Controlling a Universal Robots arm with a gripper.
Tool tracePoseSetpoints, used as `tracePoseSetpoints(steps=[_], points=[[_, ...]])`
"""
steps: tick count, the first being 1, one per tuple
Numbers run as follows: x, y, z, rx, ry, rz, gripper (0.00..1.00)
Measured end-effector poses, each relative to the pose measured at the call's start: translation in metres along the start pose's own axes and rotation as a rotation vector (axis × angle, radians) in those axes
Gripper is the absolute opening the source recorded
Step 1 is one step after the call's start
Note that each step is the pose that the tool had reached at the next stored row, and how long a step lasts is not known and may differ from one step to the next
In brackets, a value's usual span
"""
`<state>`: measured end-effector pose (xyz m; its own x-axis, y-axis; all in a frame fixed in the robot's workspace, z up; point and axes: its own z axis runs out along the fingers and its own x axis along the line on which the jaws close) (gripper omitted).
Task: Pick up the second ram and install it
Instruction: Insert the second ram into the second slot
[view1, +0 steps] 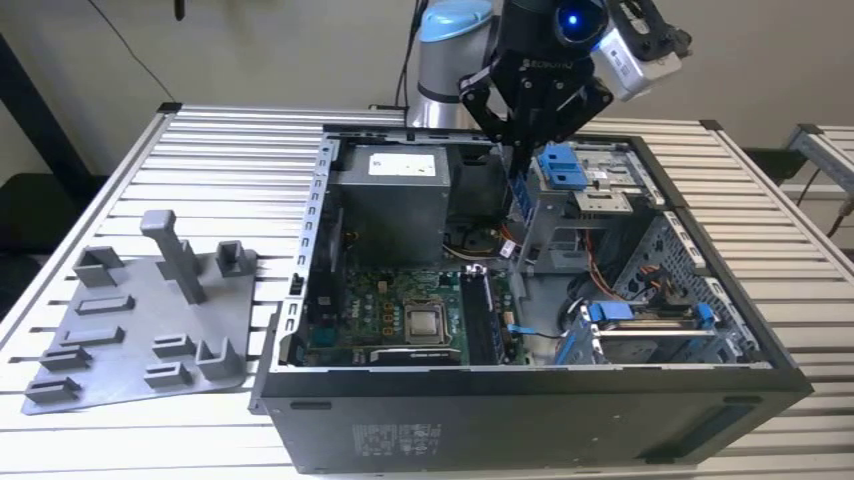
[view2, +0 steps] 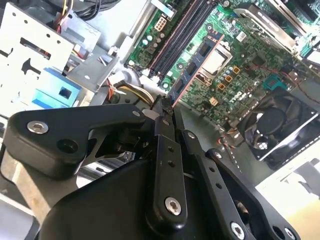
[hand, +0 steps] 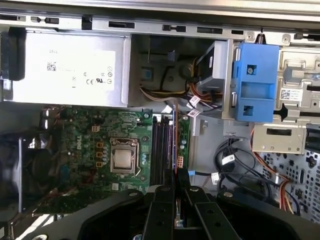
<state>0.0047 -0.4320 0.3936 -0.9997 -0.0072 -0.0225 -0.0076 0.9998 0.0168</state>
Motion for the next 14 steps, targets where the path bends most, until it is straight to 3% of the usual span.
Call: tracePoseSetpoints(steps=[5, 14], points=[[0.0, 0.0, 0.0001, 0.001, -0.0008, 0.047, 0.14], [0.0001, 0.0, 0.002, 0.0014, 0.0004, 0.05, 0.14]])
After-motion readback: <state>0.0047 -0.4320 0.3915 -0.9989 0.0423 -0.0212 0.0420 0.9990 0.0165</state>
